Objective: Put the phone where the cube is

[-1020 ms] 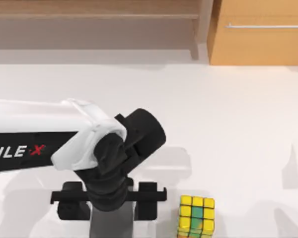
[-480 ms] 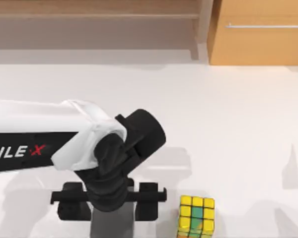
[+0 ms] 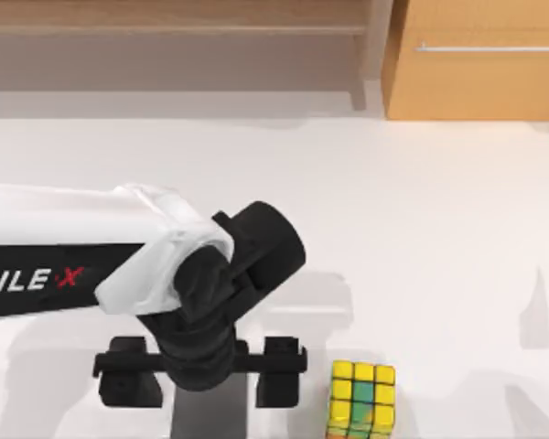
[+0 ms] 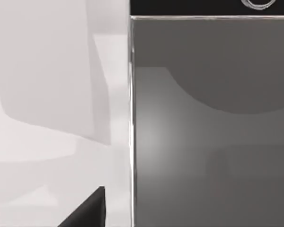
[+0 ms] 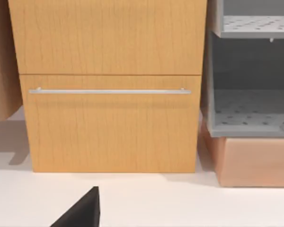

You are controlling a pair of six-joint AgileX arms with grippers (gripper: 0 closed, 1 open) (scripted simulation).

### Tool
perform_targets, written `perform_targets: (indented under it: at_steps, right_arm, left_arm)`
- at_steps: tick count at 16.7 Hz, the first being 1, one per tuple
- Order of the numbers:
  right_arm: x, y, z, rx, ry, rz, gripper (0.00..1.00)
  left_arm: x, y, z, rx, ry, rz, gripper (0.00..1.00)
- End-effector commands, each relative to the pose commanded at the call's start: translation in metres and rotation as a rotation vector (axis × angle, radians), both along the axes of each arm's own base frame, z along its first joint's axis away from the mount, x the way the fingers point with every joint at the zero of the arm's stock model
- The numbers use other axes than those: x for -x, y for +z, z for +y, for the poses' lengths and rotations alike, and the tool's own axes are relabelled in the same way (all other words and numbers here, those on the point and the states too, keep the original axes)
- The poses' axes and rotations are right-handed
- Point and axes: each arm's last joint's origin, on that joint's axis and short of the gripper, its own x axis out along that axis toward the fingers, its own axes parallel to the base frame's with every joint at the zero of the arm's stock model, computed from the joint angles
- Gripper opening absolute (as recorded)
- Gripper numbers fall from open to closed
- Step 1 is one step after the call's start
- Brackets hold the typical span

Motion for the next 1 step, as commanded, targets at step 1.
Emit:
perform_targets:
  at_steps: [1]
  right_arm:
    - [0.0000, 0.0000, 0.0000, 0.000, 0.000, 0.000, 1.00]
  left_arm:
    - [0.0000, 0.0000, 0.0000, 0.000, 0.000, 0.000, 1.00]
